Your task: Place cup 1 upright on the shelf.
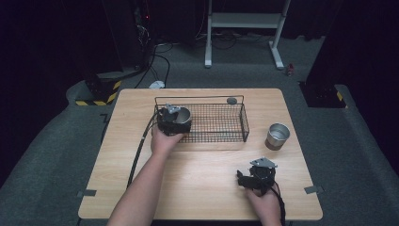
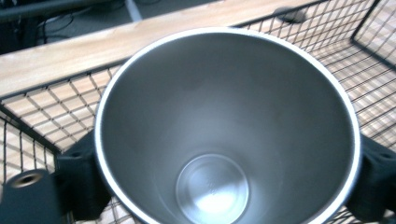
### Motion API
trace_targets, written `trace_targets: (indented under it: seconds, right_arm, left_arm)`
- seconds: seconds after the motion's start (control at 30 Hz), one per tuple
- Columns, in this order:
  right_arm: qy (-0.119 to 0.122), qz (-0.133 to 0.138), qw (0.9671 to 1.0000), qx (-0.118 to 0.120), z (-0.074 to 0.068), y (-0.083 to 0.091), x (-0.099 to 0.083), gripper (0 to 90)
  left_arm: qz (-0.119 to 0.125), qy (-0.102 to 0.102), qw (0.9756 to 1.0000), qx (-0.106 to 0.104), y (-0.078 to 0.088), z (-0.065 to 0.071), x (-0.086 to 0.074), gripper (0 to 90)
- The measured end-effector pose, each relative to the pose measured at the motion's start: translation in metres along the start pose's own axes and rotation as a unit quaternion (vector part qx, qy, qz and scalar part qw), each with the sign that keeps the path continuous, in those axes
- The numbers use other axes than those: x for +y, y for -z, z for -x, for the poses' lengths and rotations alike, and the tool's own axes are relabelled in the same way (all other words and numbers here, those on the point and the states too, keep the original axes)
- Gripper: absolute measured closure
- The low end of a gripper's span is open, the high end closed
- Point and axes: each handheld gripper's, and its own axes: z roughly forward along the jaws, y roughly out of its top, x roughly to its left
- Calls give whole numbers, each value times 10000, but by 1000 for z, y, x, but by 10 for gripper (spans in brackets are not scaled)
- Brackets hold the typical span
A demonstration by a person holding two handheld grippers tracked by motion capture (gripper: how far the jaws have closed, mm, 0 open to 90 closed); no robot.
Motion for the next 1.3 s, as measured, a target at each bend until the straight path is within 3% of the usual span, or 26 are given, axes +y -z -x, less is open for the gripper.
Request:
trace_targets:
  seconds: [0.07,0.27,0.5,0.87,1.3]
  right_arm:
    - [0,-1,10000,-1,0,0,0,99]
    - [-1,-2,10000,-1,0,0,0,99]
    - [1,-1,10000,0,0,0,0,99]
    - [-1,-1,10000,-2,0,0,0,99]
    - [-1,-2,10000,-1,0,0,0,99]
  left_arm:
    - [-28,-38,10000,-1,0,0,0,6]
    - [213,-19,9998,-16,8,0,2,1]
    - [267,65,9996,-21,19,-2,2,1]
    - [362,201,9991,-126,41,-9,-8,1]
    - [381,173,9987,-276,67,-14,-28,2]
